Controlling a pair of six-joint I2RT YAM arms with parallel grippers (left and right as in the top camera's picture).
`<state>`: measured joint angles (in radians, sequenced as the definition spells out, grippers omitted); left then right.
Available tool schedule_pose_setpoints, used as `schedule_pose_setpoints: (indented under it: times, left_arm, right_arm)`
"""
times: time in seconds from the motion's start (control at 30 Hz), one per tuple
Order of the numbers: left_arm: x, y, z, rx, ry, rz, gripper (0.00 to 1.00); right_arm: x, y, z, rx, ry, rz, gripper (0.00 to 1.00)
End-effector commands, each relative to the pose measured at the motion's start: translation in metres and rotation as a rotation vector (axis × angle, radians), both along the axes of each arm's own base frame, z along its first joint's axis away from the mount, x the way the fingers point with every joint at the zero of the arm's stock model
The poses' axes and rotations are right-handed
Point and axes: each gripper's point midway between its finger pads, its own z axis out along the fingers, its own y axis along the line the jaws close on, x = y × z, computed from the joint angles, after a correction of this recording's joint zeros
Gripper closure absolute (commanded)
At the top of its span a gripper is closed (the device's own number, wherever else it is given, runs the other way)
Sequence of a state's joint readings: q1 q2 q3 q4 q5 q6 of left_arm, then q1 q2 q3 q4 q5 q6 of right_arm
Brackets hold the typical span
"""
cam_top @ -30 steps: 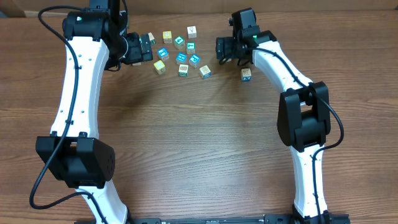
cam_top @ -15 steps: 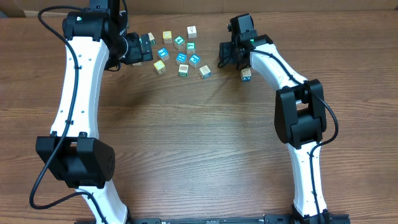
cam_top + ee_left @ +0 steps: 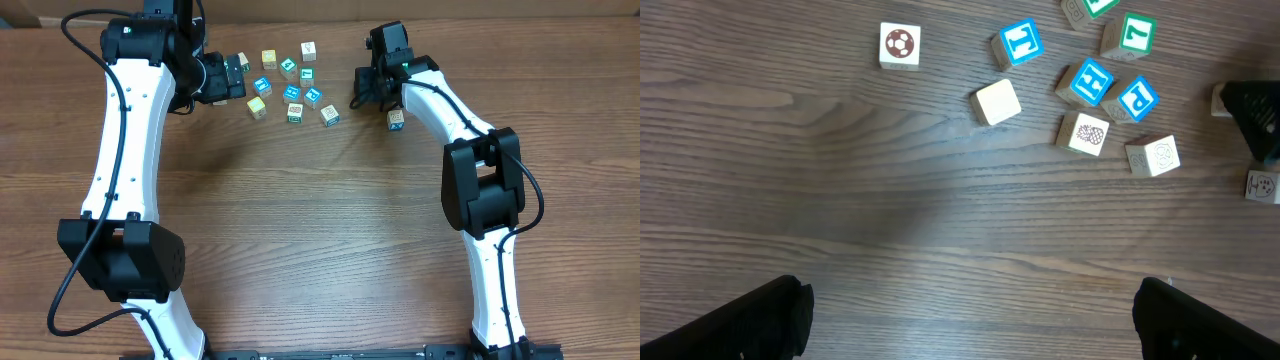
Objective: Form a horizontal line
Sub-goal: 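Lower the right gripper onto the green R block and close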
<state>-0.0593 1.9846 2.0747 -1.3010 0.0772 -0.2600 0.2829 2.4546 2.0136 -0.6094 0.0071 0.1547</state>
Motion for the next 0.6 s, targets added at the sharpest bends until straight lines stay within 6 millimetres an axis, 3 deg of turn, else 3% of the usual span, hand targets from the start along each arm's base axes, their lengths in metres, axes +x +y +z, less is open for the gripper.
schedule_pose_setpoints:
  times: [0.0, 0.13, 0.37, 0.43, 0.57]
  left_arm:
    - [0.001, -0.001, 0.000, 0.003, -0.001, 0.006, 0.00]
    - [0.001, -0.001, 0.000, 0.003, -0.001, 0.006, 0.00]
    - [0.001, -0.001, 0.000, 0.003, -0.001, 0.006, 0.00]
    - [0.001, -0.001, 0.000, 0.003, -0.001, 0.006, 0.00]
    - [0.001, -0.001, 0.000, 0.003, -0.001, 0.006, 0.00]
  right_arm:
    - [0.003, 0.001, -0.003, 0.004, -0.014, 0.001, 0.46]
    - [0.002, 0.001, -0.003, 0.003, -0.009, 0.001, 0.65]
    - [0.001, 0.003, 0.000, 0.017, -0.004, 0.011, 0.63]
    - [0.003, 0.006, 0.016, 0.029, -0.021, 0.016, 0.70]
    - [0.005, 0.006, 0.051, 0.050, -0.064, 0.003, 0.76]
